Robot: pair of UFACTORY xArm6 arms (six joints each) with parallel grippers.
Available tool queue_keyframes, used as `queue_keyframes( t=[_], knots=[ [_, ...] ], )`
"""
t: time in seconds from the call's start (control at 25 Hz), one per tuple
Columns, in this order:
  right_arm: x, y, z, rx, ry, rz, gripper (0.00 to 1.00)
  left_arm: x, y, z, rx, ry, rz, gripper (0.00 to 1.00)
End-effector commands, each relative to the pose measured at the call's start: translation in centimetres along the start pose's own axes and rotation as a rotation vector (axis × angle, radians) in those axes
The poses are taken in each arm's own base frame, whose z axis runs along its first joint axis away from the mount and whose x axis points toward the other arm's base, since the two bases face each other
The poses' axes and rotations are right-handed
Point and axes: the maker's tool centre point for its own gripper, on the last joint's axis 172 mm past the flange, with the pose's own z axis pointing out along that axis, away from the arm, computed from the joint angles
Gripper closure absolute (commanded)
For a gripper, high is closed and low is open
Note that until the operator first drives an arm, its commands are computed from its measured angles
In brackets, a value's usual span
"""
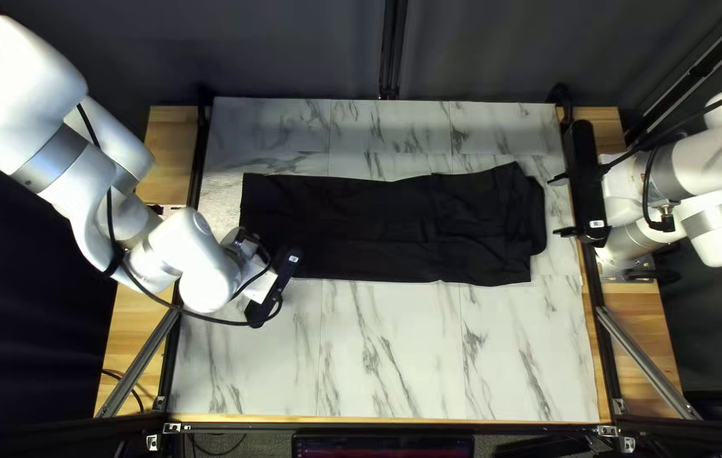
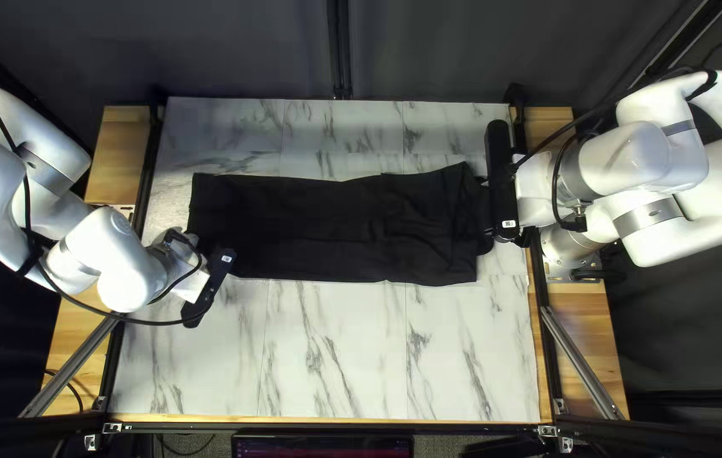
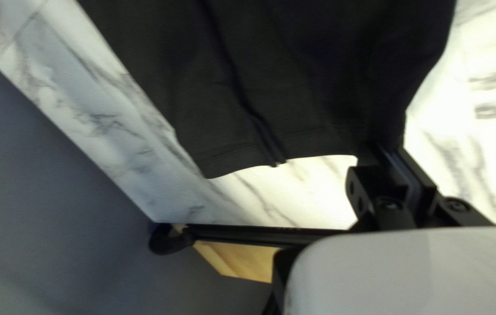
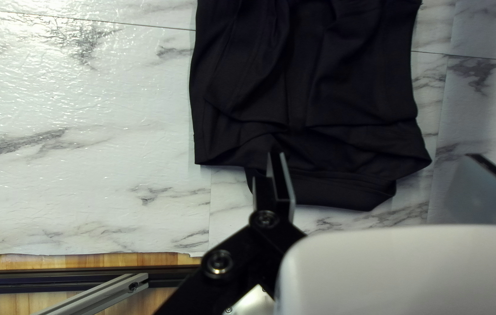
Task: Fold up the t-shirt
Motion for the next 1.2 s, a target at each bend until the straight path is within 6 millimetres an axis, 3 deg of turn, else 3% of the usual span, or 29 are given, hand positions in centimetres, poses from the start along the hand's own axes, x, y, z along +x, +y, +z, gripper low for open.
queue_keyframes(
  t=[0.04, 0.44, 0.8, 0.96, 1.16, 1.2],
  knots=[
    [0.0, 0.0, 0.0, 0.0, 0.0, 0.0, 0.0, 1.9, -1.9, -0.3, 0.024, 0.01, 0.022, 1.0],
    [0.0, 0.0, 0.0, 0.0, 0.0, 0.0, 0.0, 6.7, -5.4, -1.1, 0.079, 0.051, 0.07, 1.0],
    [0.0, 0.0, 0.0, 0.0, 0.0, 0.0, 0.0, 14.4, -7.1, -2.2, 0.135, 0.109, 0.138, 1.0],
    [0.0, 0.0, 0.0, 0.0, 0.0, 0.0, 0.0, 18.3, -8.8, 0.4, 0.135, 0.131, 0.177, 1.0],
    [0.0, 0.0, 0.0, 0.0, 0.0, 0.0, 0.0, 20.4, -8.9, 2.9, 0.104, 0.145, 0.232, 0.97],
    [0.0, 0.0, 0.0, 0.0, 0.0, 0.0, 0.0, 20.4, -8.8, 3.0, 0.099, 0.146, 0.238, 0.09]
  ],
)
